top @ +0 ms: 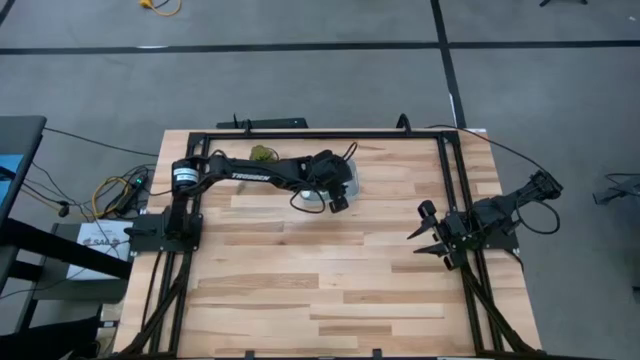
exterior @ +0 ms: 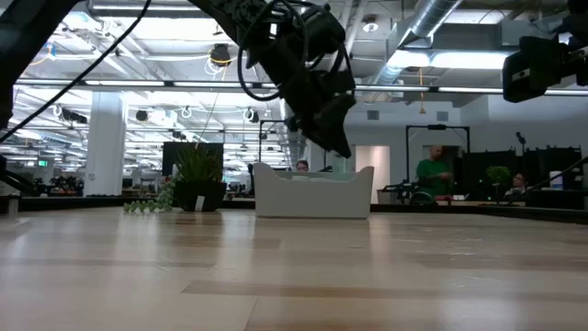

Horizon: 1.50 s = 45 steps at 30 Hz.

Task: Pick and place pill bottles into a basket
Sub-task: Put the blue pill bottle into the bin, then return to Home Position

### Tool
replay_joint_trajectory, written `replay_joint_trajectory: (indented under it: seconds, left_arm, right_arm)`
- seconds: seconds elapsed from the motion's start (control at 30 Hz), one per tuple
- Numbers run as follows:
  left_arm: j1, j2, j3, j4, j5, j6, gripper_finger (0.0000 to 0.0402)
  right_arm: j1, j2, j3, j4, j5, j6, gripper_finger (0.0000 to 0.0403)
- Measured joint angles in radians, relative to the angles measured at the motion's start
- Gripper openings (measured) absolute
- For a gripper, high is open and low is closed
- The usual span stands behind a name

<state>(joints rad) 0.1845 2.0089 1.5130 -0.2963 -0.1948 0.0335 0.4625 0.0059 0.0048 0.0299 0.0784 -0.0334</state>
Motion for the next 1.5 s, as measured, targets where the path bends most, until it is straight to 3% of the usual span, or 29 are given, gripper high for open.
replay_joint_trajectory:
  seconds: [0.27, 0.47, 0.7, 1.5]
  left_arm:
    - [0.024, 0.074, 0.039, -0.04, 0.048, 0.001, 0.011]
    - [0.033, 0.074, 0.039, -0.042, 0.044, 0.002, 0.011]
    - [0.039, 0.073, 0.039, -0.045, 0.11, 0.021, 0.0111]
    - [0.041, 0.072, 0.039, -0.043, 0.103, 0.009, 0.0149]
  right_arm:
    - [0.0, 0.0, 0.0, -0.003, 0.0, 0.0, 0.0168]
    - [0.0, 0.0, 0.0, -0.002, 0.0, 0.0, 0.0168]
    - [0.0, 0.0, 0.0, -0.003, 0.0, 0.0, 0.0168]
    - [0.0, 0.0, 0.0, -0.003, 0.0, 0.0, 0.0168]
